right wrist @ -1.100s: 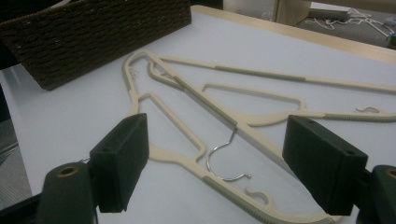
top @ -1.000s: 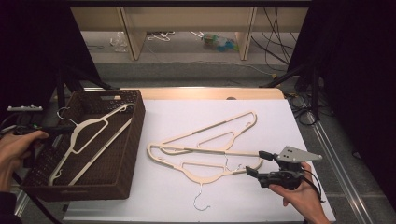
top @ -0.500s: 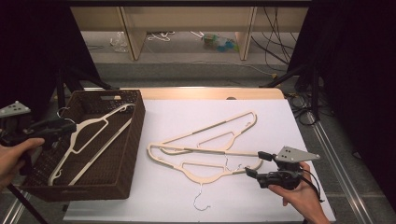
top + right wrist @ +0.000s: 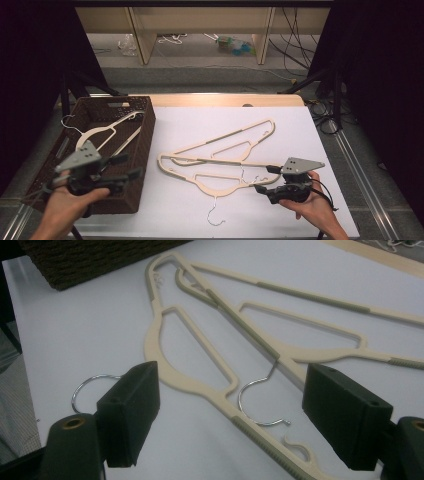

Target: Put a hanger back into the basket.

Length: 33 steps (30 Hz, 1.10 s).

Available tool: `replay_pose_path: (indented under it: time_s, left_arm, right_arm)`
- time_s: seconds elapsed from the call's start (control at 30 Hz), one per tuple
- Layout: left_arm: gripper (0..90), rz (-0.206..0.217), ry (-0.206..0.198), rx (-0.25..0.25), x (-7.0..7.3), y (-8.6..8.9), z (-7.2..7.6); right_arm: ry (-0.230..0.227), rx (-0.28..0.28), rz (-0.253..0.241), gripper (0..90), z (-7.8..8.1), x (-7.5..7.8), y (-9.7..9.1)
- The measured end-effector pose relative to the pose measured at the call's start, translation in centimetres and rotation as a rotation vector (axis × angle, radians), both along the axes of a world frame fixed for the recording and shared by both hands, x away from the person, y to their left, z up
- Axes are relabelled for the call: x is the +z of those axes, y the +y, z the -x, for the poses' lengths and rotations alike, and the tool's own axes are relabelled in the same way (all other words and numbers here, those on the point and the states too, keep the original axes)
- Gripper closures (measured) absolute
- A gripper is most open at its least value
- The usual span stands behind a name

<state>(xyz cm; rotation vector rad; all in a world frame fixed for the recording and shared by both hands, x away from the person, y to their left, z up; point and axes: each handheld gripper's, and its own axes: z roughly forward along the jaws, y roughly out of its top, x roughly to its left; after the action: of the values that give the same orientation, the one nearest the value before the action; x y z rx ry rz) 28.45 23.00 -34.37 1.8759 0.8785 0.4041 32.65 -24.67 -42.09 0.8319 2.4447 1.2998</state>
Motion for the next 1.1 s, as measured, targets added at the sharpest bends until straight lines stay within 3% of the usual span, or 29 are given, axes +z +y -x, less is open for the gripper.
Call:
replay_pose_path:
  time_s: [0.23,0.4,0.5,0.67,0.73,0.83,0.93,1.0,1.1]
  left_arm:
    - [31.2,-0.007,0.033,-0.085,-3.5,-4.5,0.8]
    - [29.4,-0.046,0.053,-0.132,-5.8,-6.6,1.6]
    - [28.4,-0.047,0.061,-0.146,-7.3,-7.5,1.9]
    - [28.1,-0.066,0.075,-0.161,-8.9,-7.8,2.2]
    - [27.9,-0.094,0.045,-0.165,-9.2,-7.8,2.1]
    - [27.5,-0.062,0.054,-0.141,-9.4,-7.7,2.3]
    - [26.3,-0.060,0.018,-0.129,-9.5,-7.5,2.3]
    - [25.4,-0.043,0.015,-0.115,-9.6,-7.4,2.3]
    - [24.3,-0.038,0.007,-0.114,-9.7,-7.2,2.4]
  right_arm:
    - [0.038,0.030,0.059,24.6,-1.1,-0.7,0.8]
    - [0.061,0.037,0.100,25.4,-2.3,-1.1,1.3]
    - [0.068,0.028,0.126,25.4,-3.2,-1.5,1.5]
    - [0.059,0.013,0.152,25.7,-4.4,-2.0,1.8]
    - [0.079,0.013,0.172,26.3,-4.9,-2.0,1.8]
    - [0.052,0.006,0.196,26.5,-5.7,-2.4,2.0]
    - [0.064,0.004,0.202,27.6,-6.2,-2.7,2.2]
    - [0.061,0.014,0.215,27.6,-6.6,-3.1,2.2]
    - [0.093,0.005,0.229,27.6,-6.9,-3.1,2.0]
